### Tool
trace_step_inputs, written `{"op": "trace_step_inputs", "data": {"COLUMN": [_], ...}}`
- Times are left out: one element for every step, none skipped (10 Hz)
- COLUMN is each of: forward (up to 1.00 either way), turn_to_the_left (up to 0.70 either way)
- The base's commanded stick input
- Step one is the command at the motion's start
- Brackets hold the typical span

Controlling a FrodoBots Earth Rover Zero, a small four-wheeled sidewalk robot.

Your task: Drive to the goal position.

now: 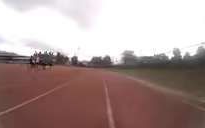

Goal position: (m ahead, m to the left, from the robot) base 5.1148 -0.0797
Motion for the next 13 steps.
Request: {"op": "trace_step_inputs", "data": {"forward": [0.7,0.7,0.7,0.7,0.7,0.7,0.7,0.7,0.7,0.7,0.7,0.7,0.7], "turn_to_the_left": [0.0,0.0,0.0,0.0,0.0,0.0,0.0,0.0,0.0,0.0,0.0,0.0,0.0]}}
